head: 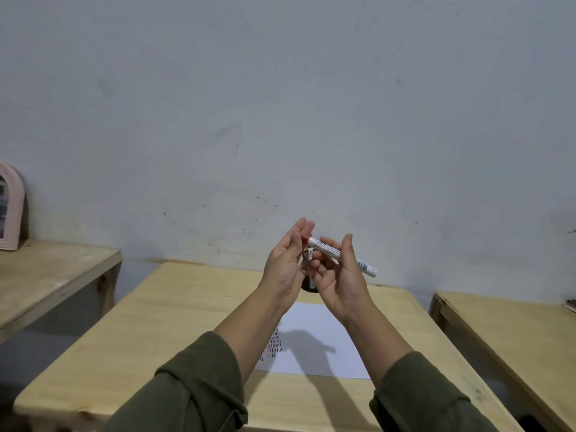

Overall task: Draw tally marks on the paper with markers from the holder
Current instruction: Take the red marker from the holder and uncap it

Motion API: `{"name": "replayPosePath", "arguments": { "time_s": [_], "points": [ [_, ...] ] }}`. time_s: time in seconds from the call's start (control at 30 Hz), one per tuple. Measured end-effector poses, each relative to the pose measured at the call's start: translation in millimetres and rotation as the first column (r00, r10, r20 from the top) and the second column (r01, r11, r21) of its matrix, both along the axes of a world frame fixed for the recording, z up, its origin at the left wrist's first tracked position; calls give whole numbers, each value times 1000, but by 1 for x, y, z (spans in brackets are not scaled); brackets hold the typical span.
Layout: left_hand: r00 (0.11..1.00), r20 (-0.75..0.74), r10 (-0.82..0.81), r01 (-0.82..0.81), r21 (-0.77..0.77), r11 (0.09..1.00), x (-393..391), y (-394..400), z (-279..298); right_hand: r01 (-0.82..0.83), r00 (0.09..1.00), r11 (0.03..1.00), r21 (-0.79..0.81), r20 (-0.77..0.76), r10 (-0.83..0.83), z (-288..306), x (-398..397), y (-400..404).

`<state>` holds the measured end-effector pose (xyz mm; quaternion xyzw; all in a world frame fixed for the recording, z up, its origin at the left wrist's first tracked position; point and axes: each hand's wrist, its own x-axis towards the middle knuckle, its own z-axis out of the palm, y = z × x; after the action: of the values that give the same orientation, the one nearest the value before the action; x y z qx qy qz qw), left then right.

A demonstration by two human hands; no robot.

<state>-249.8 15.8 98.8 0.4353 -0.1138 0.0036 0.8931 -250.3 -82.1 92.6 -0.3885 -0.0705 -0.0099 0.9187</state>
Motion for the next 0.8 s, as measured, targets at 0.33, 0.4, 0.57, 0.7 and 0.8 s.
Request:
{"name": "replayPosePath", "arguments": {
  "time_s": [0.33, 0.4, 0.57, 0.7, 0.8],
  "points": [
    [968, -120, 218, -206, 105, 973, 11, 9, -4, -4, 992, 996, -90, 125, 16, -9, 5, 5],
    [936, -170, 308, -290, 124, 949, 14, 16, -6, 21, 990, 987, -161, 142, 3, -16, 6, 1],
    [866, -100, 490, -443, 304, 844, 18, 50, -32, 5, 999, 987, -161, 44, 2, -41, 7, -10],
    [827, 41, 560, -444, 659, 607, 11, 70, -82, -29, 999, 971, -239, -23, 24, -70, 2, -10],
    [829, 43, 558, -375, 782, 497, 3, 80, -124, -60, 997, 958, -281, -69, 42, -92, -1, -7]
  ]
}}
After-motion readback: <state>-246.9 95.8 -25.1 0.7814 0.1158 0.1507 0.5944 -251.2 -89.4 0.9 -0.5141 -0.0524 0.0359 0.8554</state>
